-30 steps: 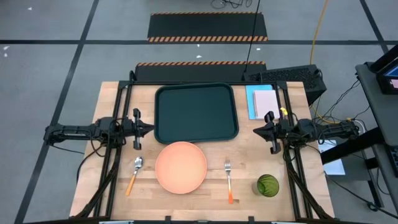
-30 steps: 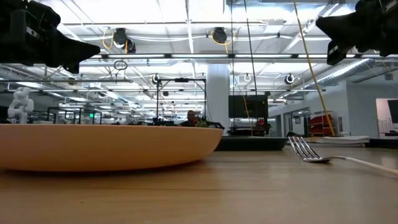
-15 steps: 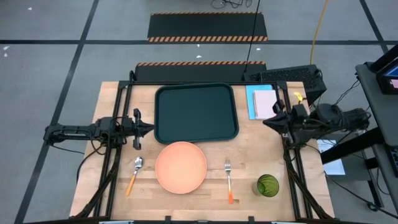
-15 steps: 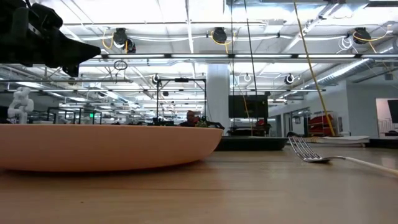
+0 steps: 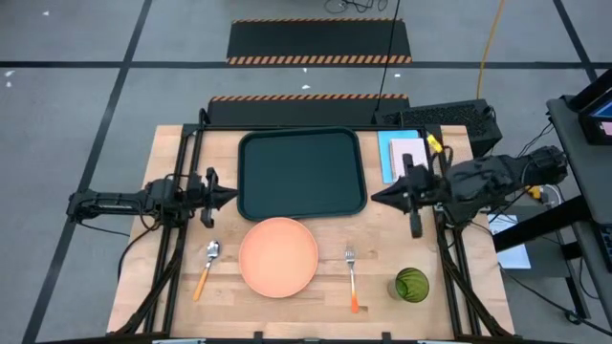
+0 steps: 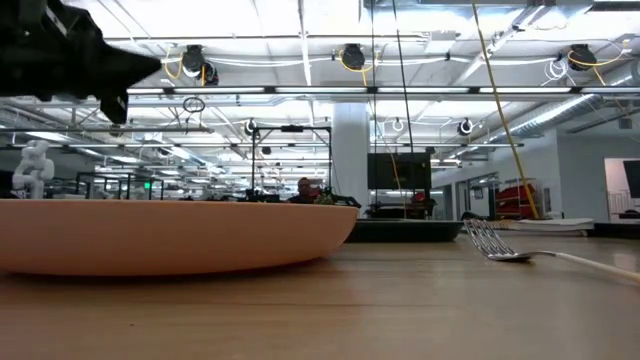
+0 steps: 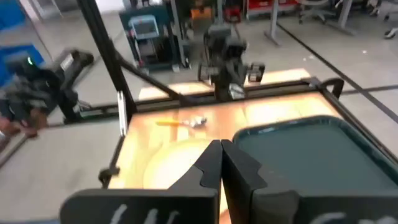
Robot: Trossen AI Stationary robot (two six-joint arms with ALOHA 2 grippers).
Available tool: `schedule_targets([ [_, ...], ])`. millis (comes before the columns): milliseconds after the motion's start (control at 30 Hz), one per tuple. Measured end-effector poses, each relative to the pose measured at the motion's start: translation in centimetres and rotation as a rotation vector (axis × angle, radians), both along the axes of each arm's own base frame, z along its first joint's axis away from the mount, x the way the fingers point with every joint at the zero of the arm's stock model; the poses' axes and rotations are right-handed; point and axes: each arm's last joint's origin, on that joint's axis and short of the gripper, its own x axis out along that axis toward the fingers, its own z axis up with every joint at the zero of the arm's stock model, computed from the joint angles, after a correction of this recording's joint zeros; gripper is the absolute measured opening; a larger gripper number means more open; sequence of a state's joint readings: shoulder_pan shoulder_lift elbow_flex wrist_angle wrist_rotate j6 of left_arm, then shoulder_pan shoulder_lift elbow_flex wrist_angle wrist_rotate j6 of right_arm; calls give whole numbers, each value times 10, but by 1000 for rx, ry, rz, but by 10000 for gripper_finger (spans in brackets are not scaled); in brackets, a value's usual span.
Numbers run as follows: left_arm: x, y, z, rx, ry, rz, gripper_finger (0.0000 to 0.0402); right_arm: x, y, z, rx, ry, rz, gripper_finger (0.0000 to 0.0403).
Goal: Pick and place plate/cup/fork/spoon on tray
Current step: Put the green cup on the black serving tray
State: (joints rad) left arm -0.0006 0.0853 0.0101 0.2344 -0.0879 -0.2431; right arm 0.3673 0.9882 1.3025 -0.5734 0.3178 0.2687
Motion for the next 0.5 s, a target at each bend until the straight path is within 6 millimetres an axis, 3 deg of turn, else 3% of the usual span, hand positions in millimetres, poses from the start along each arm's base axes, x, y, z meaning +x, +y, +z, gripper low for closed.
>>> schedule_targets([
  [200, -6, -4, 34, -13, -131, -43, 10, 5, 12, -14, 9, 85, -10, 0],
  [500, 19, -19, 74, 128, -20, -122, 10, 8, 34, -61, 39, 215, -80, 0],
])
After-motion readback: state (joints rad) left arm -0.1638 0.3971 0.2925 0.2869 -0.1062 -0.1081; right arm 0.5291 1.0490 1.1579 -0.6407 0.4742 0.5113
